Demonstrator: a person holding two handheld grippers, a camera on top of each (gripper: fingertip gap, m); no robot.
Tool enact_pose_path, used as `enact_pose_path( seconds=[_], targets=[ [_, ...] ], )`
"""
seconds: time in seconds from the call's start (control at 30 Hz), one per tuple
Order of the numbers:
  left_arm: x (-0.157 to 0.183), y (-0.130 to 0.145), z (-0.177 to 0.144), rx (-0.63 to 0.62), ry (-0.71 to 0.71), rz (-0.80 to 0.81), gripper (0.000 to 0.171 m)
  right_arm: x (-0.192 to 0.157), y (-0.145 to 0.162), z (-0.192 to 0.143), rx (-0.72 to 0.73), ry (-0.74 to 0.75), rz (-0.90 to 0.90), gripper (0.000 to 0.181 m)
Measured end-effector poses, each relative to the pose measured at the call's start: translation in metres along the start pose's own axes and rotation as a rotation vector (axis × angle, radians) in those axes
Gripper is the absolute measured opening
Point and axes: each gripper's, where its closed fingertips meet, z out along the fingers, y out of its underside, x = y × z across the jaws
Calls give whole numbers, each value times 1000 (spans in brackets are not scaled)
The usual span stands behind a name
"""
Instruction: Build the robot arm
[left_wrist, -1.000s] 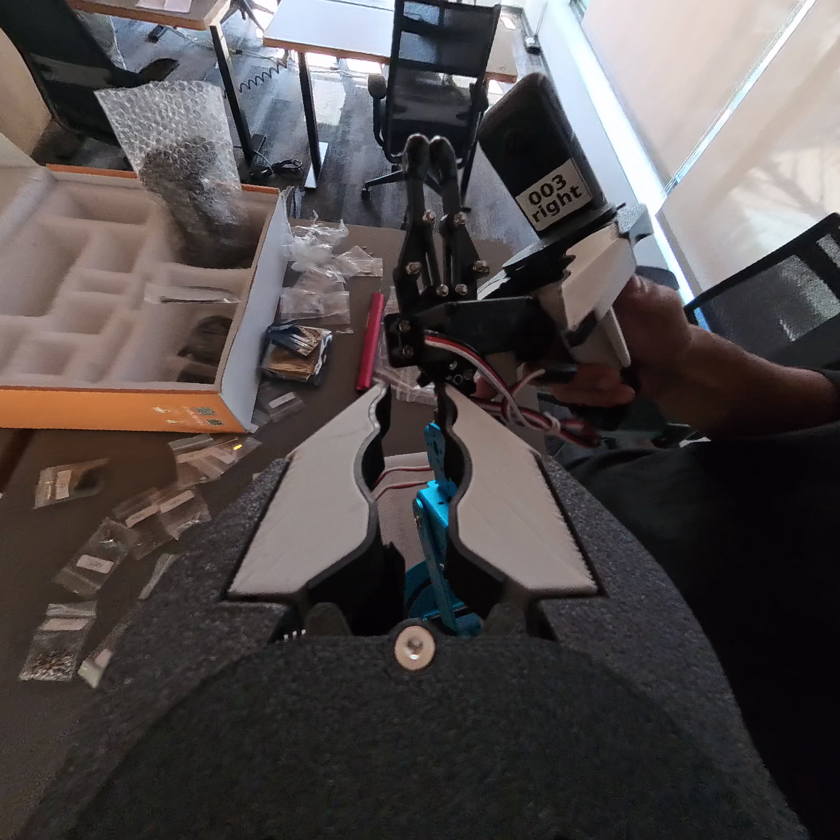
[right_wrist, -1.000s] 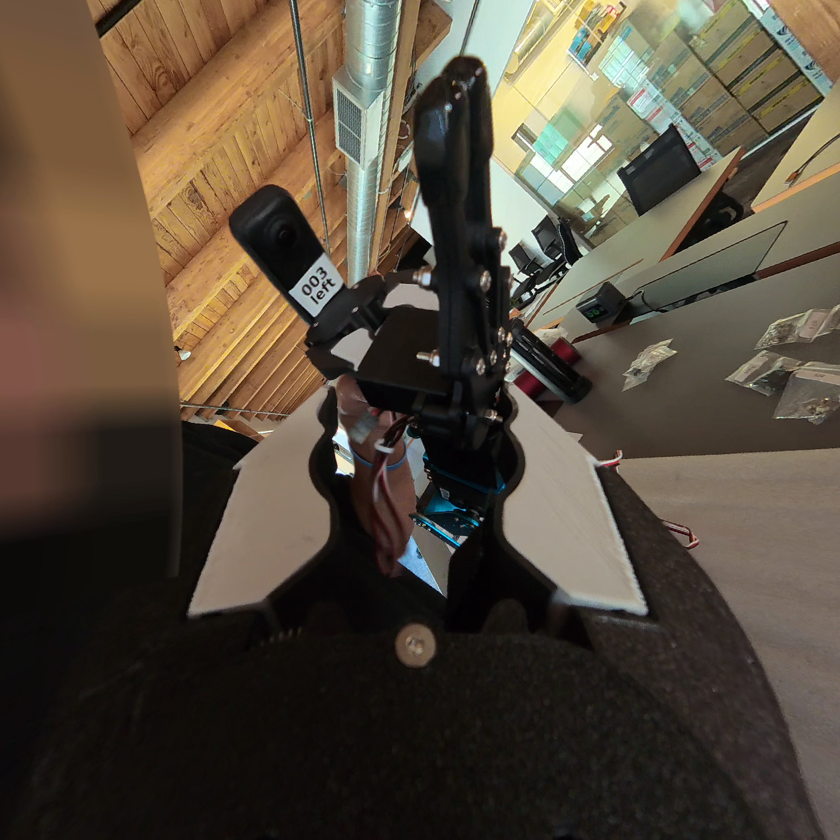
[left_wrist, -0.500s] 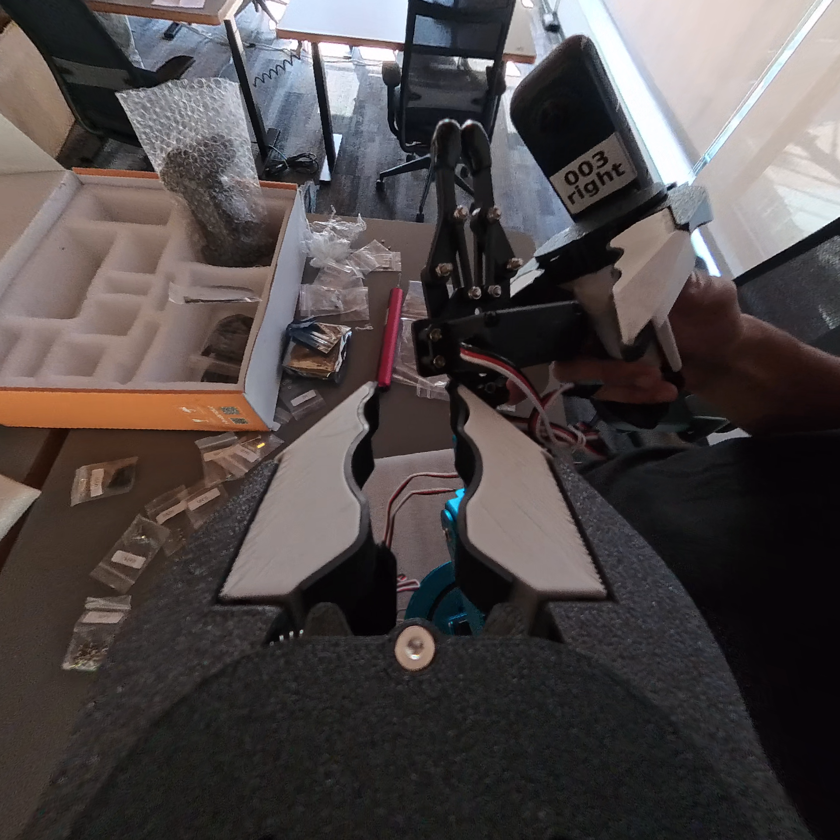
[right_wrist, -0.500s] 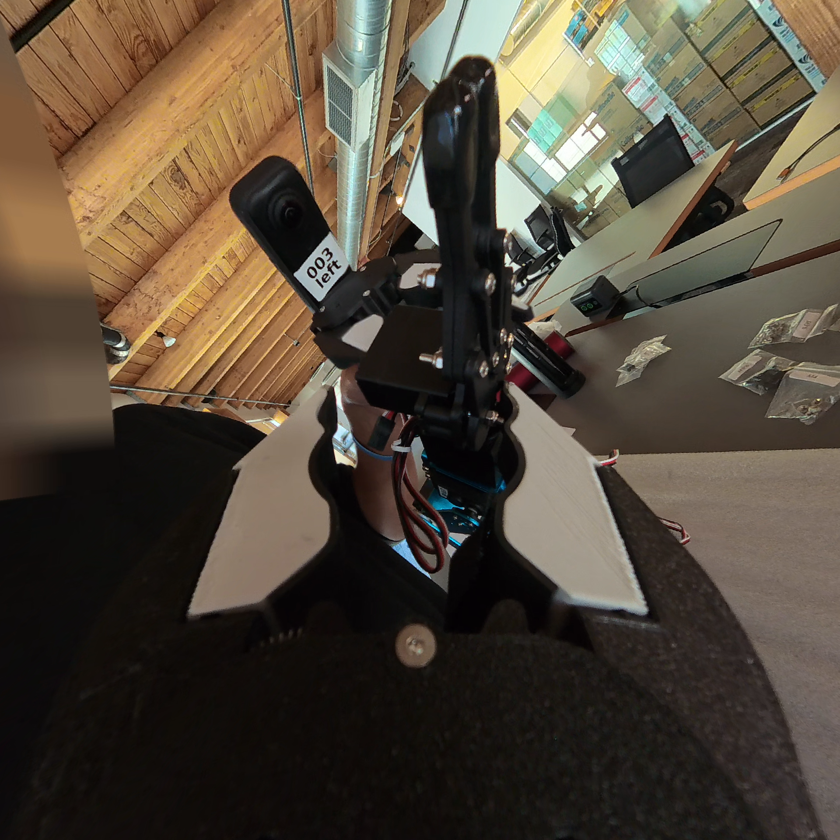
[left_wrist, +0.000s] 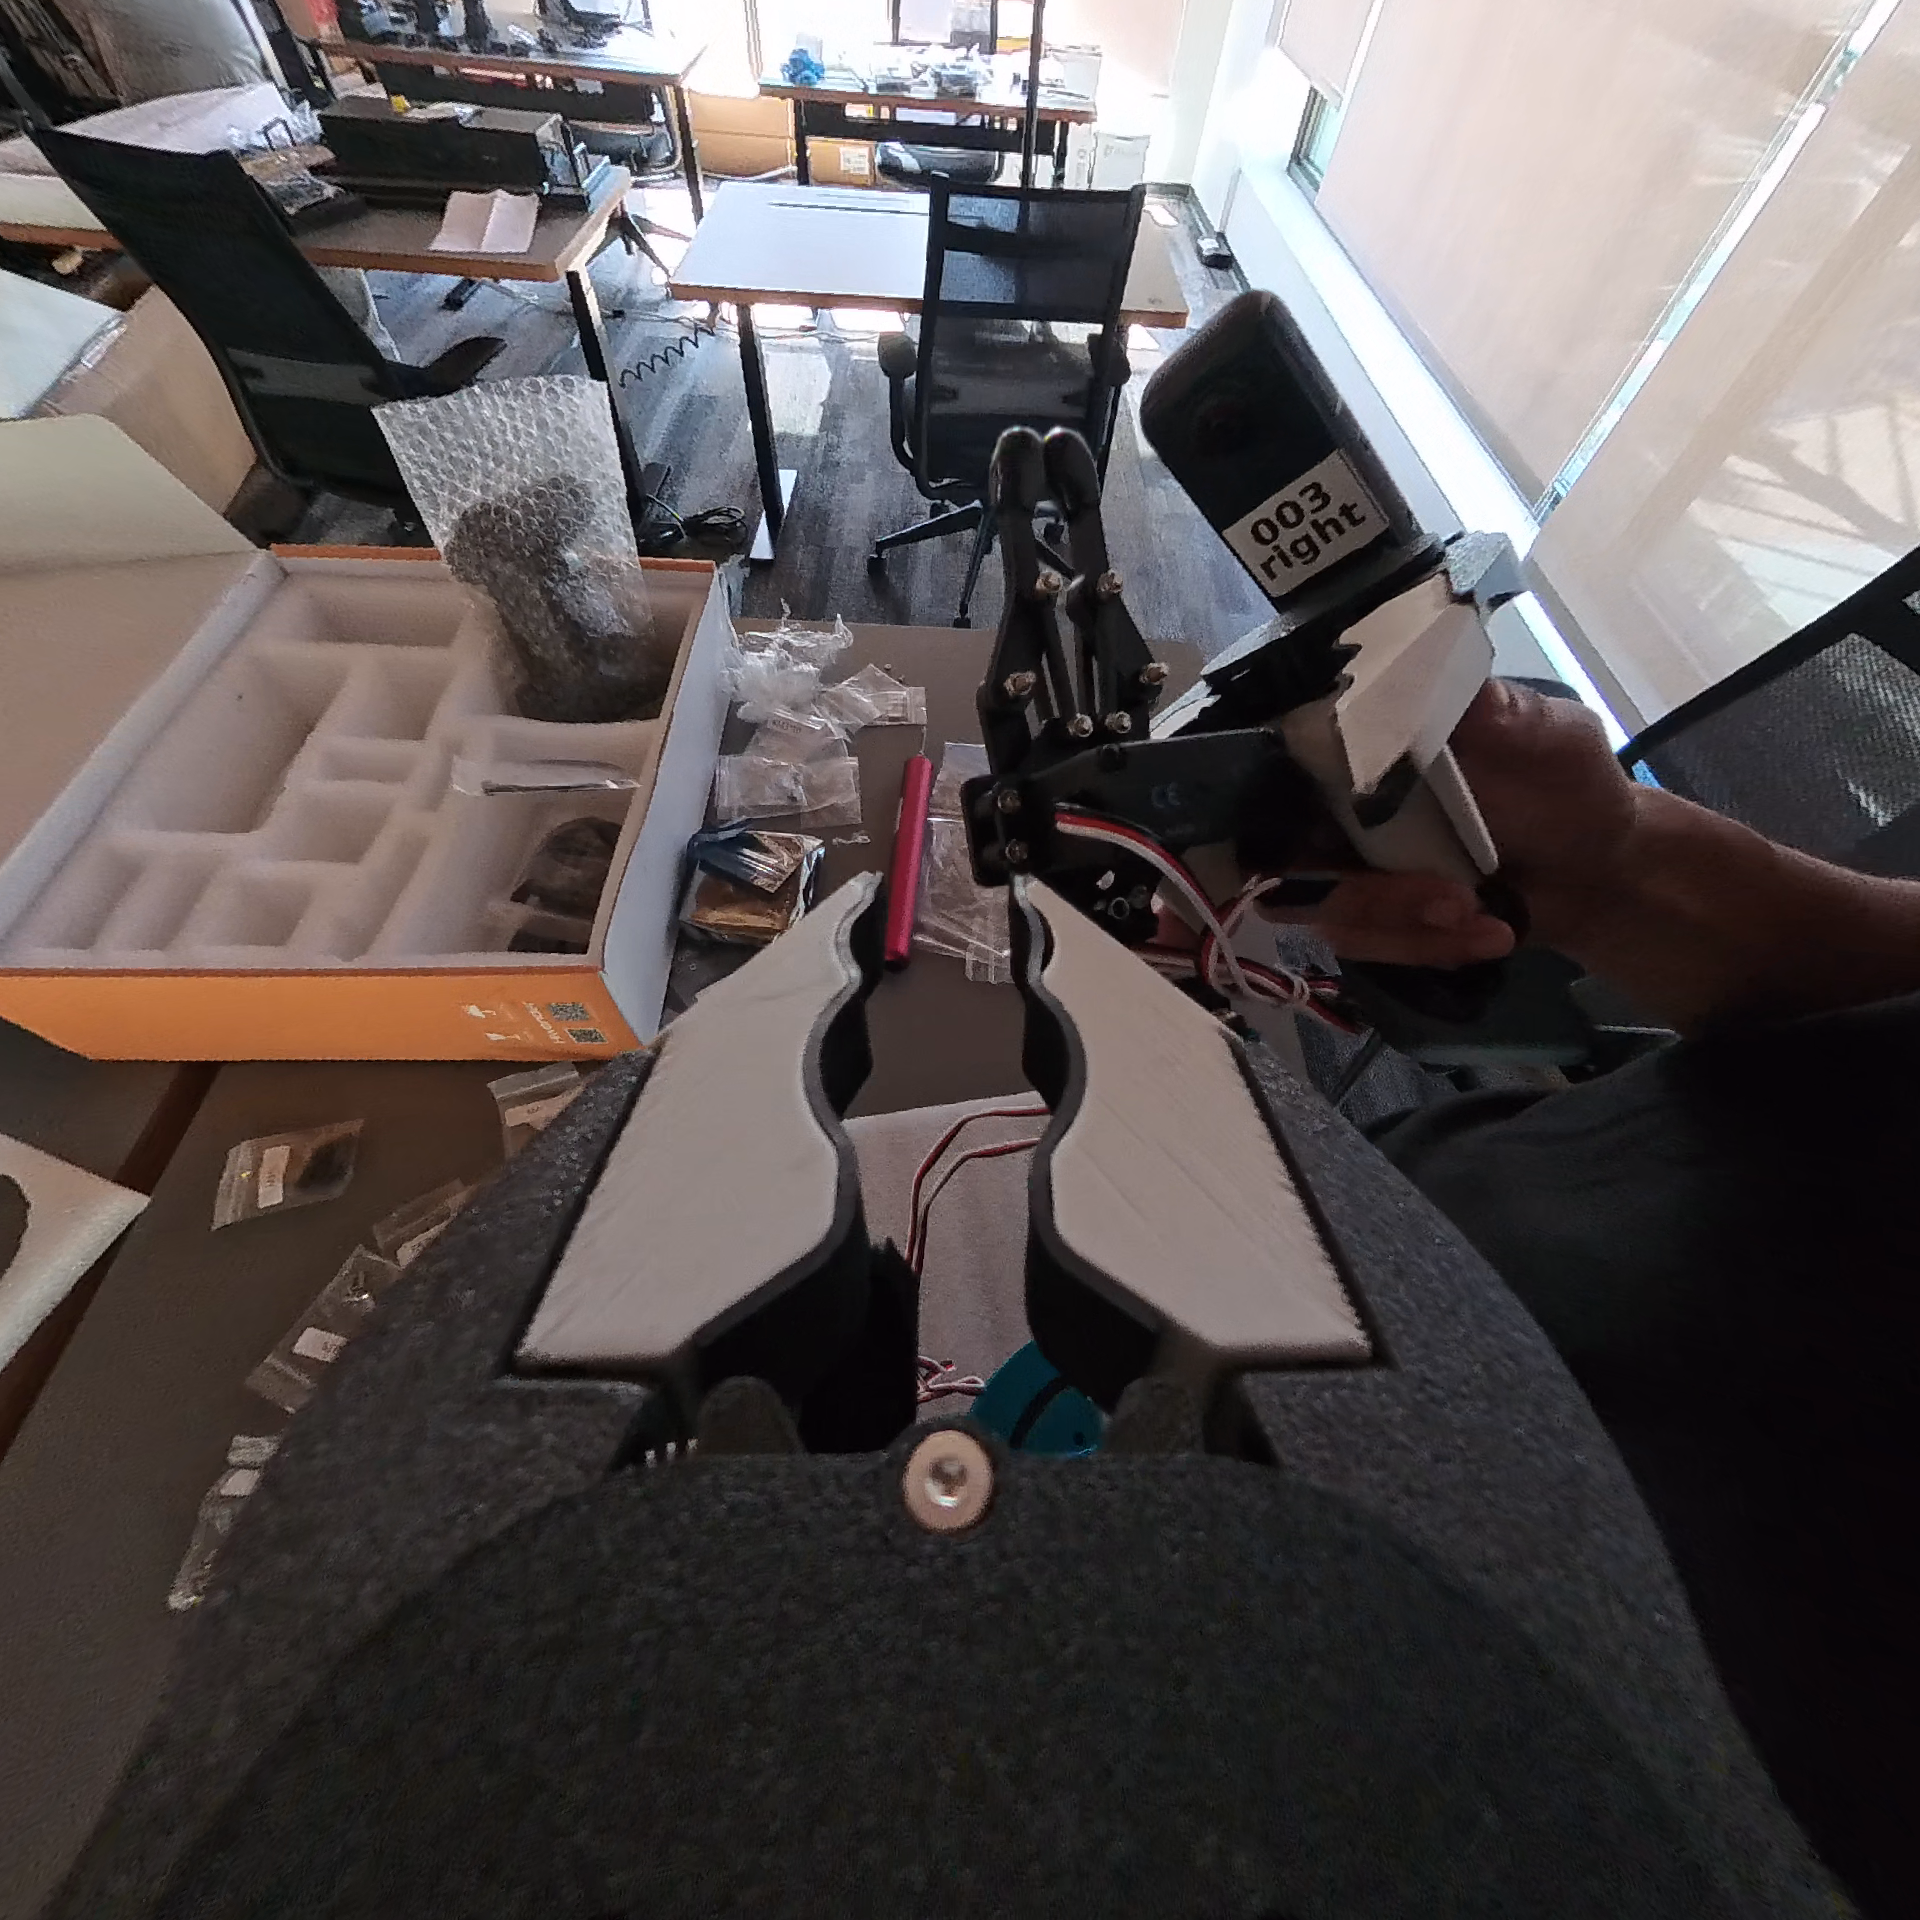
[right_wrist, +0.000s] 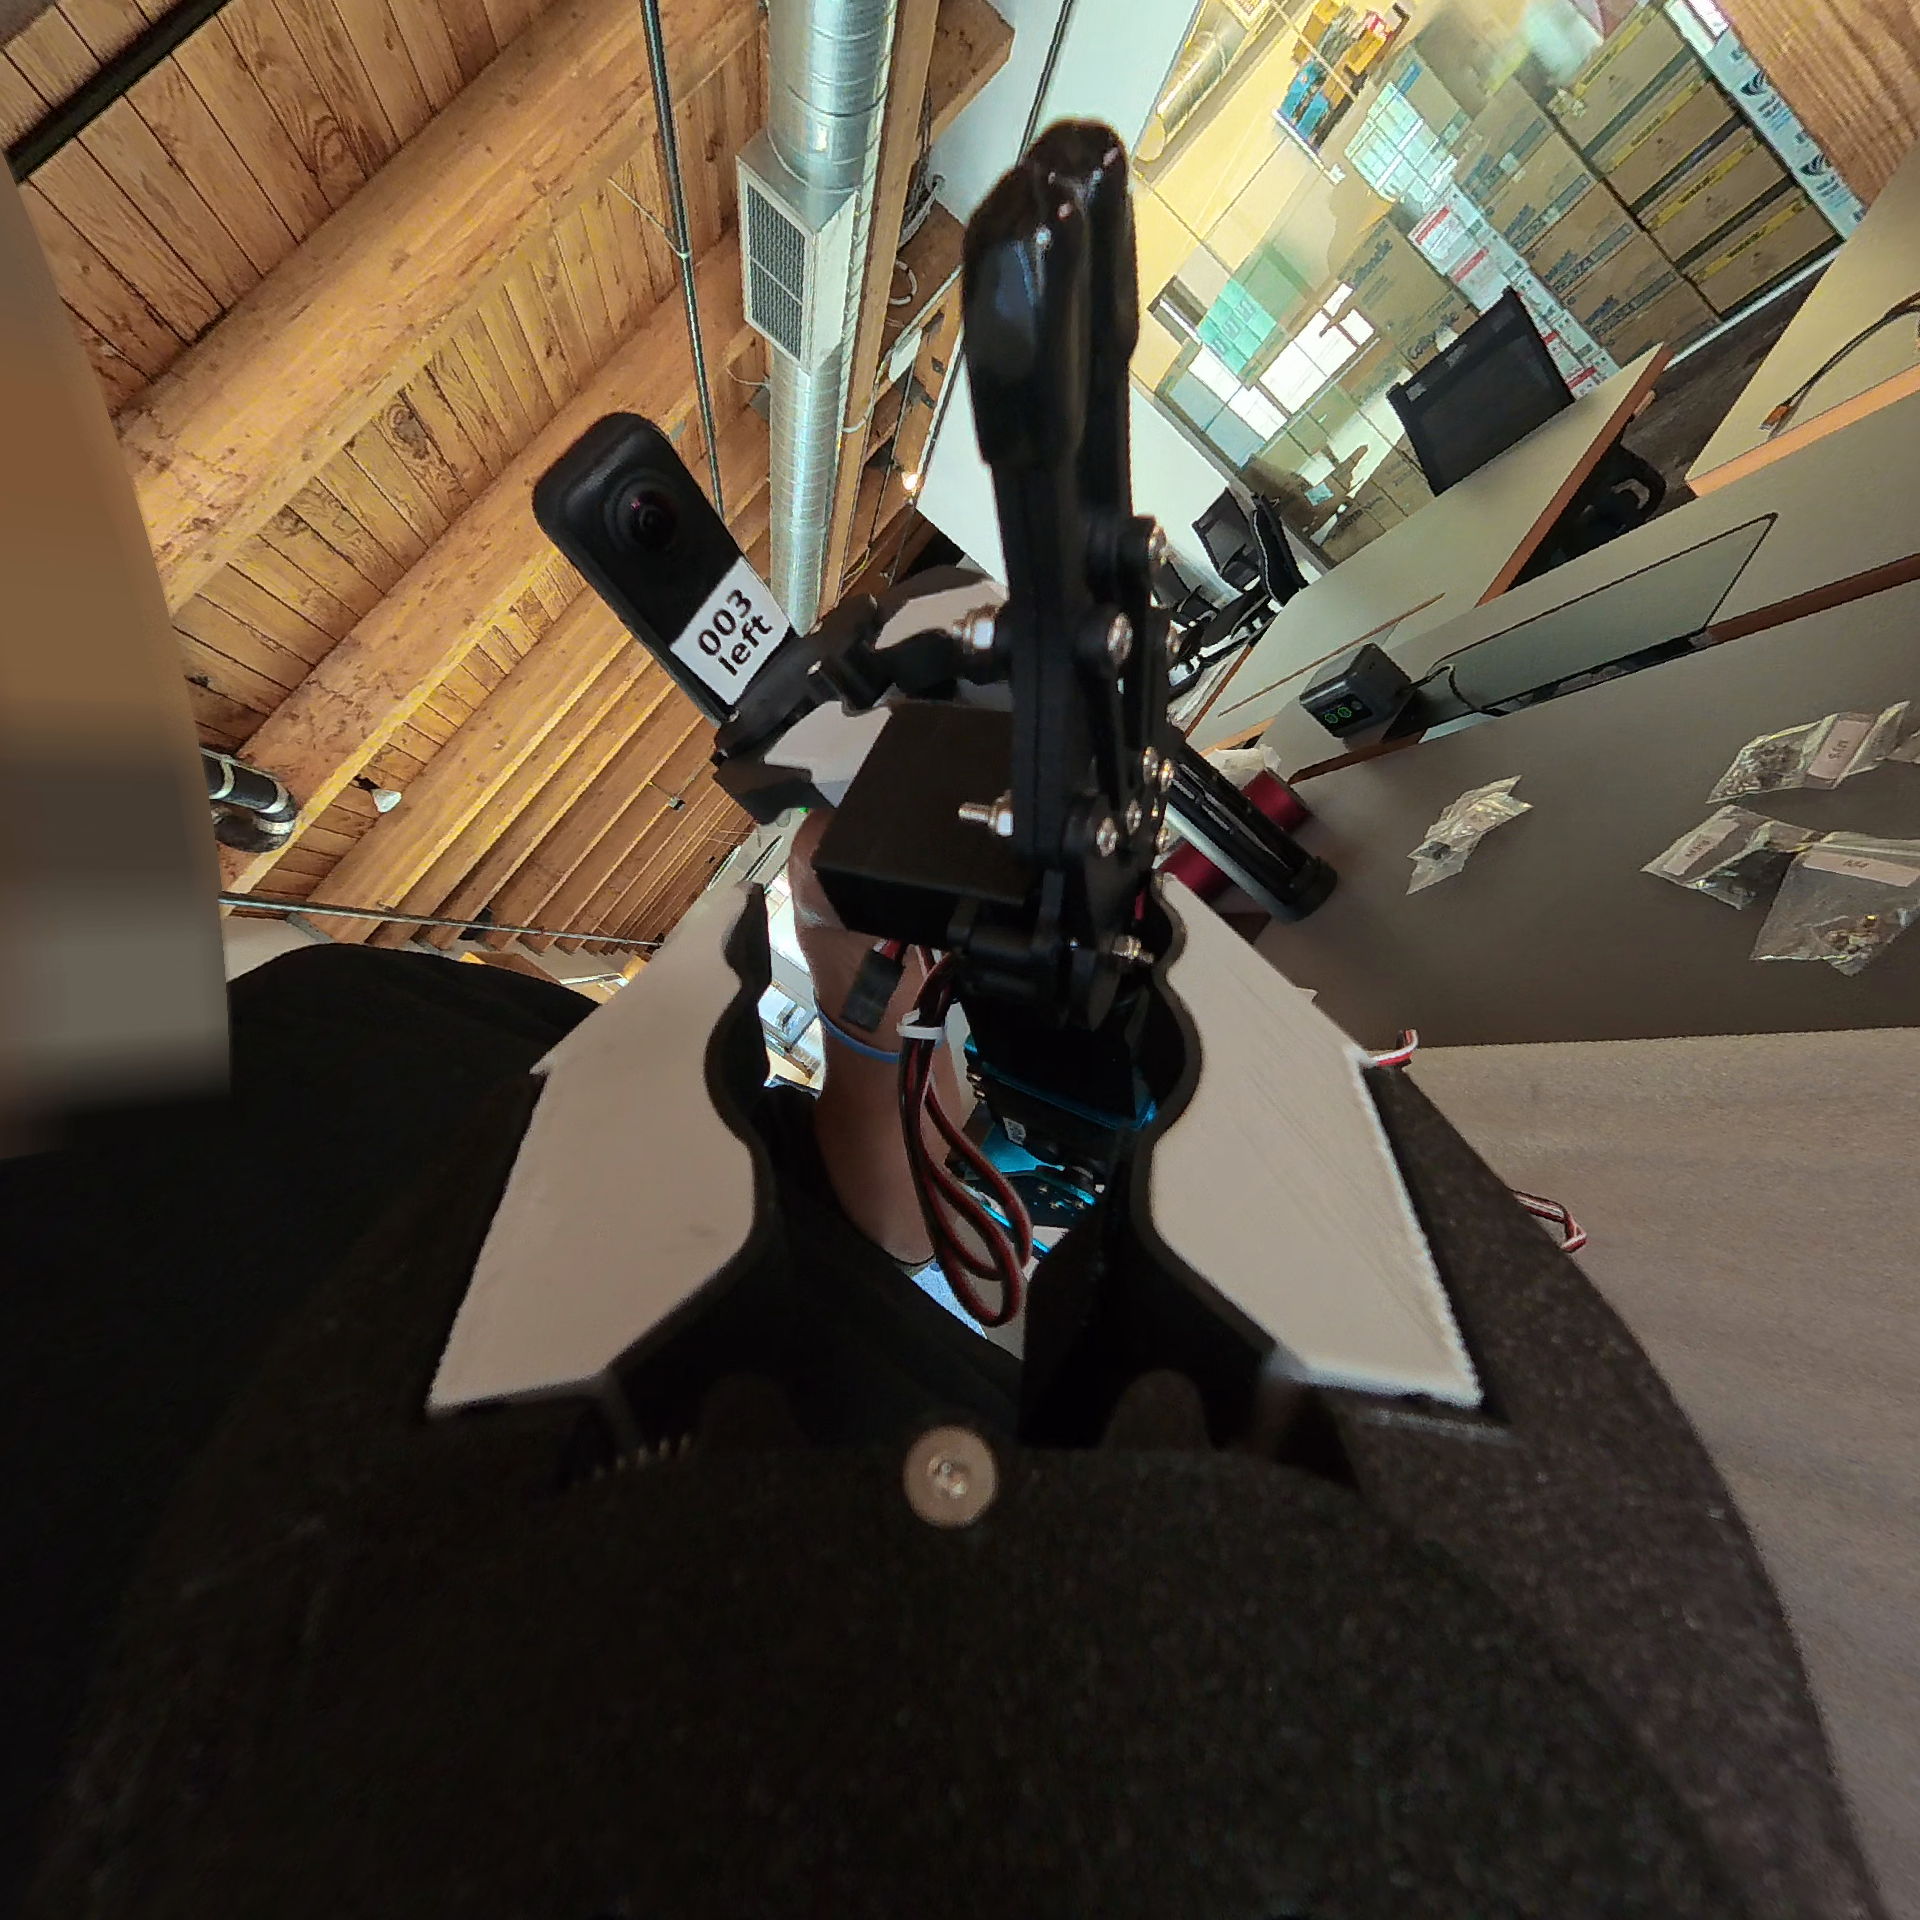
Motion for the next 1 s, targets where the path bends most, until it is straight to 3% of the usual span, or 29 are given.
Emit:
enact_pose_path(
  seconds=[0.33,0.5,0.83,1.0],
  targets=[
    [-2,14,4,-33,-36,25,23,-1,1,-1,3,3,-8,71],
    [-4,8,1,-1,-40,61,23,-2,1,0,13,-10,-2,72],
    [21,10,22,-70,205,-105,36,-2,2,-2,21,-3,-8,72],
    [19,18,28,-154,179,-40,39,0,2,-3,19,13,-15,72]
  ],
)
